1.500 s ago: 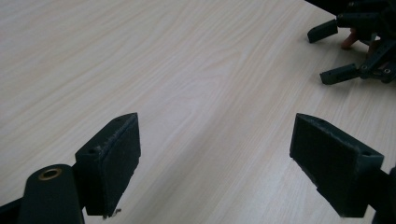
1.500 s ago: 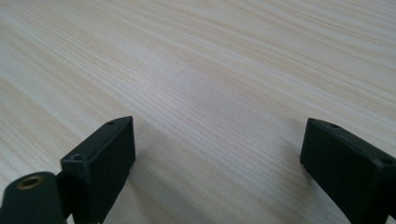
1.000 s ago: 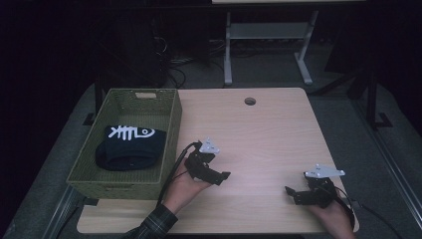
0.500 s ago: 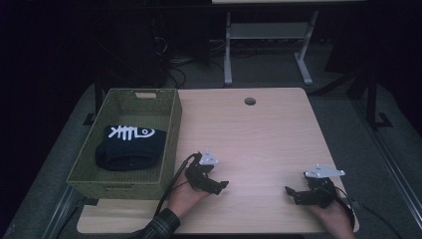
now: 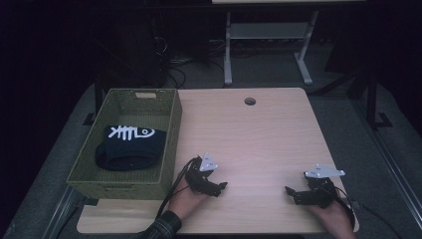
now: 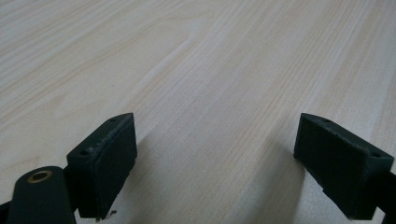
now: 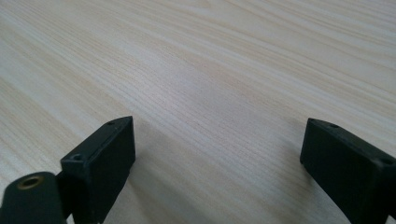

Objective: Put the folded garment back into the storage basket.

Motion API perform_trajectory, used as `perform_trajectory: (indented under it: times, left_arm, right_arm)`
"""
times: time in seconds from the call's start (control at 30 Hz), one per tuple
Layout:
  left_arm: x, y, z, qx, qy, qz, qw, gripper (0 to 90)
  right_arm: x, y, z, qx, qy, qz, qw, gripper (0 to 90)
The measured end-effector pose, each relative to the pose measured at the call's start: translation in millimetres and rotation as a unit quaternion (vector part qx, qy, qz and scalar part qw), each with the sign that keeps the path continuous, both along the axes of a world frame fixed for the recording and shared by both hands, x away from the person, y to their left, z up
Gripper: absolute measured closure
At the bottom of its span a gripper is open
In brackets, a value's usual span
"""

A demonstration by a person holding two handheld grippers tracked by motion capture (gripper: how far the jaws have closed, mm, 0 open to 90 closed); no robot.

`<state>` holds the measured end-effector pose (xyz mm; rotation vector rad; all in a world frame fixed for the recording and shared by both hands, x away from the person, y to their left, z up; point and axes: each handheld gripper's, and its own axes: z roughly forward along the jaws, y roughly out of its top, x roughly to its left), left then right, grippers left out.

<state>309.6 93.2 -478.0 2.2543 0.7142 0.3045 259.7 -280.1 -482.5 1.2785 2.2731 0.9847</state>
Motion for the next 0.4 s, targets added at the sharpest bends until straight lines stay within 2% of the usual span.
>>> perform_trajectory:
  times: [0.2,0.4]
  left_arm:
    - [-1.5,4.5,-0.1,-0.001,0.0,-0.02,0.9998,12.8]
    - [-1.9,4.2,-0.5,-0.004,0.001,-0.018,0.9998,12.8]
  right_arm:
    - [0.0,0.0,0.0,0.0,0.0,0.0,1.0,9.9]
    - [0.0,0.0,0.0,0.0,0.0,0.0,1.0,9.9]
